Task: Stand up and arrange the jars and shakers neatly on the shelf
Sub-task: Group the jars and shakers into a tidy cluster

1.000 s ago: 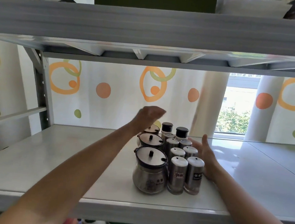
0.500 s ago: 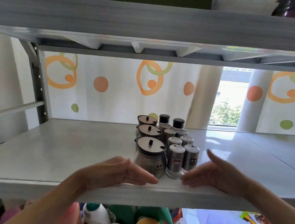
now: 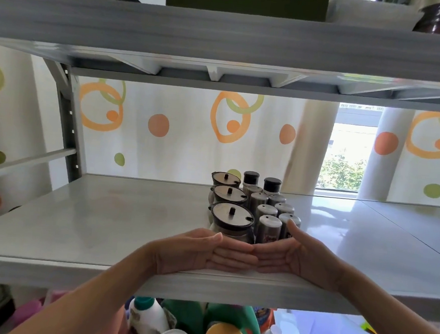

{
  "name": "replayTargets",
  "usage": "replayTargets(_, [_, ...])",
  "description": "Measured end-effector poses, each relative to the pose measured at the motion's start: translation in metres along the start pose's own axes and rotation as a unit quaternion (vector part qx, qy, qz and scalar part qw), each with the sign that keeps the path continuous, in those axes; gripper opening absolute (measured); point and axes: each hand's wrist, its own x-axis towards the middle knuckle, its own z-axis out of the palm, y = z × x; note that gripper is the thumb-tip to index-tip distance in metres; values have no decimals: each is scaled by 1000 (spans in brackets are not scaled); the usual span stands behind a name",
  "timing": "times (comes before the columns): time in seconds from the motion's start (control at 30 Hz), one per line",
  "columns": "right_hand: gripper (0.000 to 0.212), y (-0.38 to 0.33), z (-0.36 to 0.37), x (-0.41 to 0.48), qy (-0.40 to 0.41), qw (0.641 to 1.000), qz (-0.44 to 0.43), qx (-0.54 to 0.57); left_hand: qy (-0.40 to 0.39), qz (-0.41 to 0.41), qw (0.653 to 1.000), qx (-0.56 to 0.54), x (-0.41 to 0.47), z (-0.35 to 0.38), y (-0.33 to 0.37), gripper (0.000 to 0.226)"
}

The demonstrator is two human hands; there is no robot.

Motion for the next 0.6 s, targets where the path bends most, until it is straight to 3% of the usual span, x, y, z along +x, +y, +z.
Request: replayTargets(0.6, [77, -2, 2, 8, 39, 999, -4, 25, 25, -23, 996, -78, 6, -10, 2, 61])
